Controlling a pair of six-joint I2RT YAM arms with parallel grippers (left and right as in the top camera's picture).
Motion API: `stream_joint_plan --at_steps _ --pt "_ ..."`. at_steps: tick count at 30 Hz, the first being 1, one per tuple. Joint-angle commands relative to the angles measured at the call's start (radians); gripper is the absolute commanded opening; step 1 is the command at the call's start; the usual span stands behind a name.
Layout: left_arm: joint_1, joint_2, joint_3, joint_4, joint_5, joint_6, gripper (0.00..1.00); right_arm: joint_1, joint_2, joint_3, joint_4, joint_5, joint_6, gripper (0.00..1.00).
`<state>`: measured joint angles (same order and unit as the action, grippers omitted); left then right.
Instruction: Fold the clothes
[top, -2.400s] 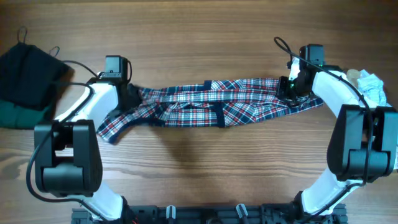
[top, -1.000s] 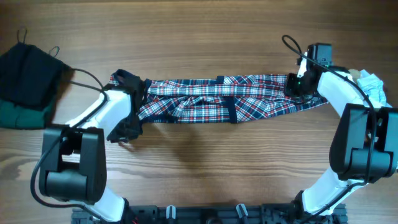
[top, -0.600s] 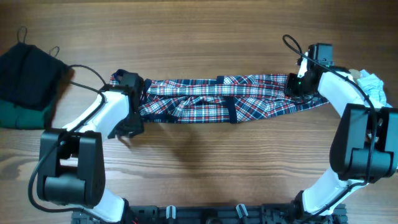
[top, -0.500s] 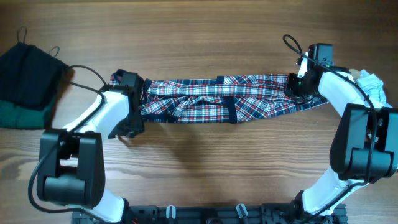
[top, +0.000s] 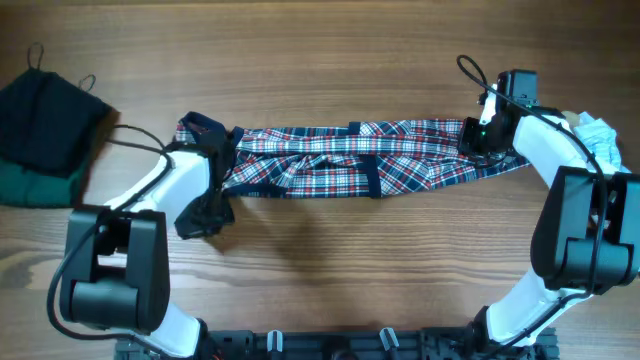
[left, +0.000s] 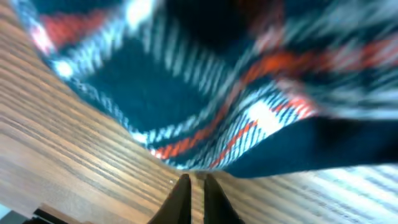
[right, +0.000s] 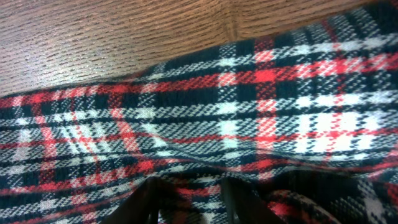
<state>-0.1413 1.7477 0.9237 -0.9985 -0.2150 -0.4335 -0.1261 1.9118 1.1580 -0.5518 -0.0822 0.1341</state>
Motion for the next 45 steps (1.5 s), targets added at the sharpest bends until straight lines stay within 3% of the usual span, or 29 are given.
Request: stream_joint_plan --at_steps 1,3,5,6,8,11,12,14,15,16,23,31,38,45 --pt "0.01 -0.005 0.026 0.023 -0.036 -0.085 0.77 -0.023 0.094 -0.056 0.005 0.043 -0.004 0.36" --pt "0.024 -0.005 0.026 0.033 -0.024 -0.095 0.88 -0.023 0.094 -0.056 0.002 0.043 -0.004 0.37" --pt "0.028 -0.005 0.026 0.042 -0.014 -0.013 0.9 -0.023 0.094 -0.056 0.002 0.043 -0.004 0.36" --pt "0.027 -0.005 0.026 0.08 0.032 0.096 0.91 -0.023 0.094 -0.056 0.003 0.042 -0.004 0.37" --pt "0.027 -0.005 0.025 0.116 0.086 0.179 0.9 -0.023 0.094 -0.056 0.002 0.042 -0.004 0.36" --pt "0.027 -0.005 0.025 0.133 0.084 0.195 0.81 -0.023 0.094 -0.056 0.002 0.042 -0.004 0.37" --pt "0.027 -0.005 0.025 0.136 0.084 0.195 0.71 -0.023 0.094 -0.056 0.002 0.042 -0.004 0.36" --pt "0.027 -0.005 0.025 0.129 0.084 0.195 0.4 -0.023 0.094 -0.056 0.002 0.042 -0.004 0.36" --pt "0.027 -0.005 0.025 0.119 0.083 0.195 0.17 -0.023 0.094 -0.056 0.002 0.042 -0.004 0.36" --pt "0.027 -0.005 0.026 0.111 0.084 0.195 0.05 -0.023 0.094 -0.056 0.002 0.042 -0.004 0.36" --pt "0.028 -0.02 0.118 0.055 0.084 0.195 0.04 -0.023 0.094 -0.056 0.003 0.032 -0.004 0.36" --pt "0.067 -0.022 0.177 0.135 0.039 0.195 0.04 -0.023 0.094 -0.056 0.003 0.032 -0.005 0.36" --pt "0.108 -0.103 0.287 0.03 0.039 0.195 0.04 -0.023 0.094 -0.056 0.005 0.032 -0.004 0.37" --pt "0.108 -0.129 0.288 0.033 0.117 0.194 0.04 -0.023 0.094 -0.056 0.005 0.032 -0.004 0.37"
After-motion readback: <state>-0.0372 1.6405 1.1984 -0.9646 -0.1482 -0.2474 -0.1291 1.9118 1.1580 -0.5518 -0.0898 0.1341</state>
